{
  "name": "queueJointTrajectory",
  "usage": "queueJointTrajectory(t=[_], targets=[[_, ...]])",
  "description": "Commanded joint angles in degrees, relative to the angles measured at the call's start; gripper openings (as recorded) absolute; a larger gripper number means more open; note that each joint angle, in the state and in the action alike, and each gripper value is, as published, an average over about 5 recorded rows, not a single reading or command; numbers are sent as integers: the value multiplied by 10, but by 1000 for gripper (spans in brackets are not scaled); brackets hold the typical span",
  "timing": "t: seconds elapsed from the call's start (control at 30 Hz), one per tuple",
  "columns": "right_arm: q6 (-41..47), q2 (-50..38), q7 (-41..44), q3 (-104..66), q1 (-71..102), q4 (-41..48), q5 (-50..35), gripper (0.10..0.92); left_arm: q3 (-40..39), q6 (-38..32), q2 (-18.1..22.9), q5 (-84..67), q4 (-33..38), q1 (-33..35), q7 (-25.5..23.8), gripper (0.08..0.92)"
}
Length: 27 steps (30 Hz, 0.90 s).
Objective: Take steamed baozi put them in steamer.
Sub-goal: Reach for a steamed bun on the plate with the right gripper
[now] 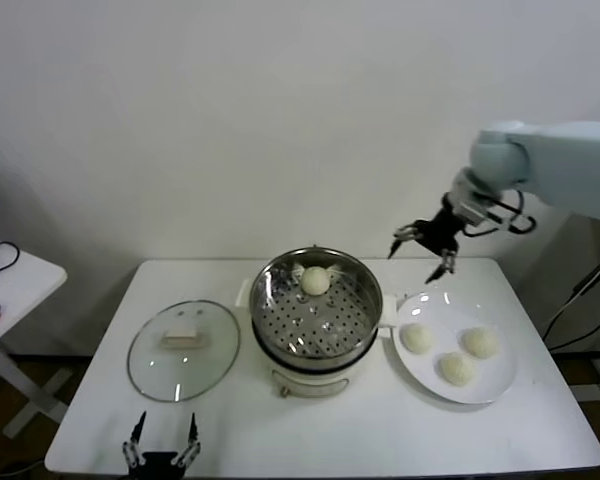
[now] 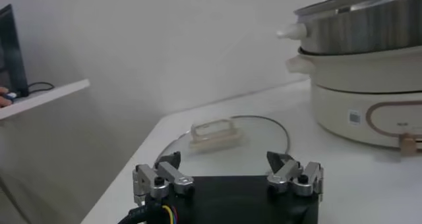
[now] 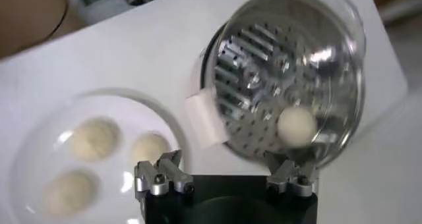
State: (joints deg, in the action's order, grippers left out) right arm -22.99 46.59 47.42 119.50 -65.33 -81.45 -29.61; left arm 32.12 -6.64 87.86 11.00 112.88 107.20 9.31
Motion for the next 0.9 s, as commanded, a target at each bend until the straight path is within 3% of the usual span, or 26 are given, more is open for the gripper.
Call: queueJointTrajectory(t=[0.03,0.37,0.6,0.9], targets=[[359,-104,-40,113,-73,-113,-74,823,-5,1,-1,2,-2,-1,-1,823],[437,-109,-64,-32,116,-102,-67,823,-2,1,-1,4,-6,1,1,823],[444,-74,-75,-195,308,-14,-30,823,9,1,1,5,-10,1,1,823],[434,-36,-77,-301,425,76,11,823,22,-1,6,11,-15,5,3,823]])
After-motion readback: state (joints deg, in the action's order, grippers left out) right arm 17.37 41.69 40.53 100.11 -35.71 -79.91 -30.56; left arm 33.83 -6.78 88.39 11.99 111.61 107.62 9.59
